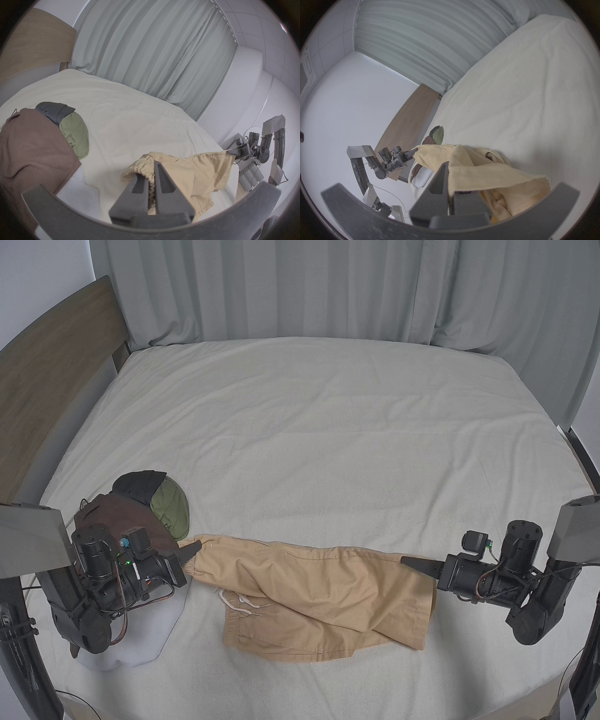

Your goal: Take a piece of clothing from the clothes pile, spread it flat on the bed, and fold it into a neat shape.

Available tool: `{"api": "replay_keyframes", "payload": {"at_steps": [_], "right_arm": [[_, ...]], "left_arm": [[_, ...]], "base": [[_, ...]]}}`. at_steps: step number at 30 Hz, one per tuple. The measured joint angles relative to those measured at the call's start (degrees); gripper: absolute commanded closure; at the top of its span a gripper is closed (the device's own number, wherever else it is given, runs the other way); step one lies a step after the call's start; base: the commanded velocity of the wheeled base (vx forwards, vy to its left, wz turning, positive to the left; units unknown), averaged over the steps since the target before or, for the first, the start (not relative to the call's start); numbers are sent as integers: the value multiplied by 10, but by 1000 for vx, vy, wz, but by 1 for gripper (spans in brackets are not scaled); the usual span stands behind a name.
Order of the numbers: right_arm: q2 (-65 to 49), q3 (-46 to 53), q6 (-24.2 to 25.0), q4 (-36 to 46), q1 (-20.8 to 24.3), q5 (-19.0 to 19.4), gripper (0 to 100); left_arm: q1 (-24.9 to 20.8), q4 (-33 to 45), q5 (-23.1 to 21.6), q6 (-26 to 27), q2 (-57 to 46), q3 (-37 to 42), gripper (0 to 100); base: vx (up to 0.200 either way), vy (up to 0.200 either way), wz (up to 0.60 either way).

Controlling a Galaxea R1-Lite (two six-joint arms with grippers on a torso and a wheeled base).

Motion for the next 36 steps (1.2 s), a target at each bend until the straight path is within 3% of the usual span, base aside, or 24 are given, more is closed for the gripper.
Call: {"api": "replay_keyframes", "payload": {"at_steps": [8,18,36], "right_arm": [[-58,0,-2,0,13,-3,100],[-101,-6,-20,0,47,-50,100],[-116,-42,-30,0,44,-68,100]], "left_arm": [[2,0,0,-11,-14,-11,100],[0,0,0,-53,-64,-20,100],[22,0,-2,-66,-108,-35,100]], "base": [[0,0,0],[0,0,0],[0,0,0]]}}
